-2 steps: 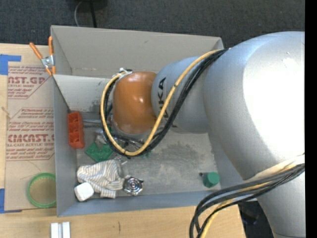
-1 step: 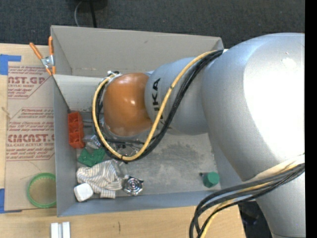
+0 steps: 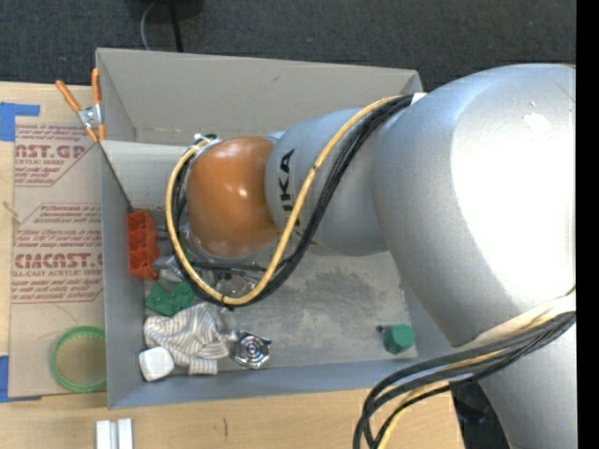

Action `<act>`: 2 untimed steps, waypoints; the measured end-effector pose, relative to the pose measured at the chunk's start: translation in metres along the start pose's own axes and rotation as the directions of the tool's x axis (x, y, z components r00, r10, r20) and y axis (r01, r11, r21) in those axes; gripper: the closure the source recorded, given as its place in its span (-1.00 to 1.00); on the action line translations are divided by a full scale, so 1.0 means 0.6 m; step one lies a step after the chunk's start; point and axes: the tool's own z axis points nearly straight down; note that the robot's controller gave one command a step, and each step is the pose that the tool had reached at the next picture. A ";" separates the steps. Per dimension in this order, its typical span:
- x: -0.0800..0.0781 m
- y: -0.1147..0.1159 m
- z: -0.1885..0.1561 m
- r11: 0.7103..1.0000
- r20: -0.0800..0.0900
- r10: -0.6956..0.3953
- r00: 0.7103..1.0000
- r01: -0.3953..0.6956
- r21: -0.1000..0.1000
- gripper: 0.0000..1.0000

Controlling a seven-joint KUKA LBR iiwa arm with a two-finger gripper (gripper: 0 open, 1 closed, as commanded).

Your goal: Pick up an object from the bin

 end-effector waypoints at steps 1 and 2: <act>0.008 0.001 0.000 0.987 0.007 -0.161 0.987 0.161 0.004 -1.00; 0.000 0.000 -0.006 0.918 0.013 -0.396 0.918 0.396 0.007 1.00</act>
Offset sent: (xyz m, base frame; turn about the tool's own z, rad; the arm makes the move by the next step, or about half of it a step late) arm -0.0032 -0.0029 -0.0006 -0.4100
